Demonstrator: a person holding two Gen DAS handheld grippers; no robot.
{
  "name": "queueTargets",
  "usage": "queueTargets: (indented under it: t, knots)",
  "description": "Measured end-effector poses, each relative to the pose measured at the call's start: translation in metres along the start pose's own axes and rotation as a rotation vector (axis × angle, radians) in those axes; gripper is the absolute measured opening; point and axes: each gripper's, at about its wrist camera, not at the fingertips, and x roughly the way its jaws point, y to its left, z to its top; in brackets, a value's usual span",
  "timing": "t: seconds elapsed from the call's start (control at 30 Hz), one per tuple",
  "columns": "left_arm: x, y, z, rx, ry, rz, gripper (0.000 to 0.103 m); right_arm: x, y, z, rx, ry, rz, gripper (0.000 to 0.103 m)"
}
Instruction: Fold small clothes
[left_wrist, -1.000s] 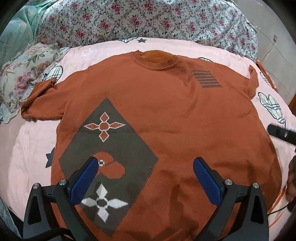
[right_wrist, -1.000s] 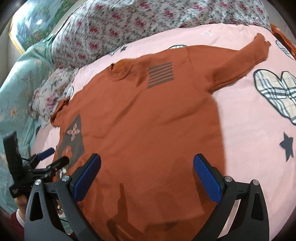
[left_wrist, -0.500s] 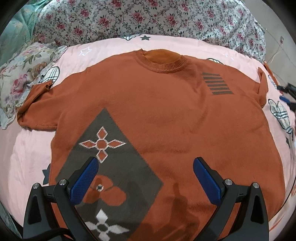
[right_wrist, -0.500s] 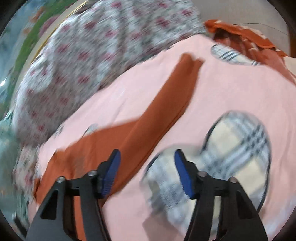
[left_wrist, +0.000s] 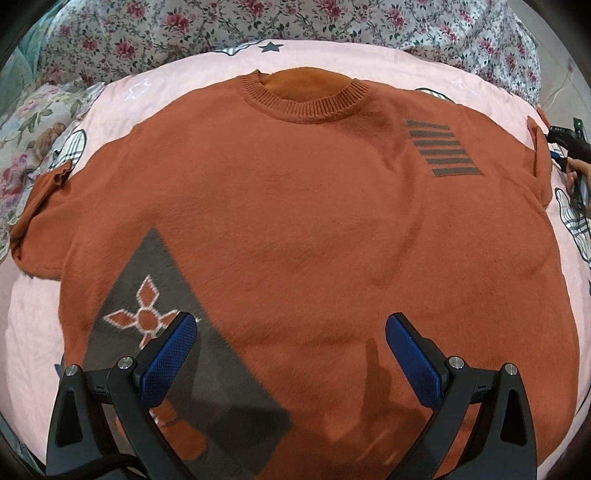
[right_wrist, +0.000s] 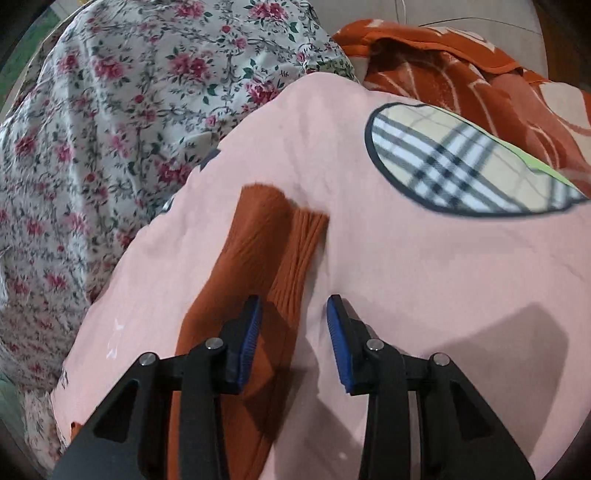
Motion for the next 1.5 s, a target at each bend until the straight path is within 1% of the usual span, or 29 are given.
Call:
queueTargets:
  t: [0.03,0.07,0.1,0.17,0.27,0.37,0.43,0.5,0.6,0.63,0.73,0.8,0.9,1.0,1.1,1.13,1.23,1.3,1.33,1.37,1.4,1.5]
  knots:
    - [0.0,-0.001,0.002,0.001,-0.005,-0.005,0.102,0.001,-0.001,0.002,-0.003,-0.002,0.01,0.026]
    - [0.0,-0.002,0.003,0.002,-0.005,-0.007,0.102,0.0,0.0,0.003,-0.007,0.002,0.016,0.007]
    - [-0.001,-0.003,0.004,0.003,-0.009,-0.01,0.102,-0.001,0.0,0.004,-0.011,0.007,0.029,0.007]
    - [-0.002,-0.004,0.004,0.005,-0.016,-0.016,0.102,-0.014,0.008,0.002,-0.051,-0.014,0.048,0.007]
    - [-0.006,-0.003,0.004,0.0,-0.031,-0.032,0.102,-0.036,0.03,-0.006,-0.114,-0.018,0.104,0.006]
    - [-0.012,-0.001,0.001,-0.012,-0.047,-0.046,0.102,-0.062,0.065,-0.026,-0.188,-0.002,0.181,0.006]
    - [-0.017,0.002,-0.002,-0.016,-0.064,-0.047,0.102,-0.076,0.093,-0.047,-0.237,0.023,0.248,0.006]
    - [-0.022,0.007,-0.005,-0.016,-0.081,-0.044,0.102,-0.088,0.131,-0.078,-0.295,0.071,0.33,0.006]
    - [-0.029,0.02,-0.009,-0.036,-0.099,-0.044,0.102,-0.092,0.182,-0.13,-0.352,0.17,0.454,0.006]
    - [-0.031,0.028,-0.011,-0.053,-0.107,-0.045,0.102,-0.091,0.195,-0.144,-0.363,0.196,0.482,0.006]
    - [-0.037,0.048,-0.015,-0.088,-0.122,-0.036,0.102,-0.081,0.25,-0.207,-0.397,0.329,0.608,0.006]
    - [-0.039,0.062,-0.017,-0.113,-0.135,-0.039,0.102,-0.073,0.283,-0.247,-0.419,0.409,0.664,0.006]
    - [-0.042,0.078,-0.018,-0.145,-0.145,-0.061,0.102,-0.057,0.333,-0.297,-0.449,0.513,0.72,0.006]
    - [-0.044,0.093,-0.02,-0.176,-0.153,-0.091,0.102,-0.043,0.372,-0.339,-0.466,0.599,0.753,0.006]
    - [-0.043,0.105,-0.02,-0.202,-0.159,-0.126,0.102,-0.033,0.401,-0.378,-0.471,0.667,0.779,0.006]
    - [-0.042,0.108,-0.02,-0.208,-0.159,-0.132,0.102,-0.034,0.405,-0.387,-0.478,0.681,0.782,0.006]
    - [-0.035,0.118,-0.016,-0.229,-0.152,-0.16,0.102,-0.021,0.418,-0.407,-0.469,0.717,0.769,0.011]
    - [-0.028,0.125,-0.01,-0.241,-0.149,-0.185,0.102,-0.016,0.414,-0.409,-0.451,0.744,0.742,0.017]
    - [-0.023,0.128,-0.006,-0.251,-0.139,-0.198,0.102,-0.015,0.411,-0.41,-0.433,0.764,0.746,0.023]
    - [-0.018,0.13,-0.002,-0.26,-0.132,-0.21,0.102,-0.017,0.408,-0.408,-0.426,0.765,0.75,0.025]
    - [-0.013,0.132,0.003,-0.27,-0.127,-0.23,0.102,-0.02,0.405,-0.406,-0.428,0.754,0.751,0.025]
    - [0.005,0.14,0.024,-0.302,-0.112,-0.301,0.102,-0.039,0.387,-0.389,-0.447,0.674,0.724,0.025]
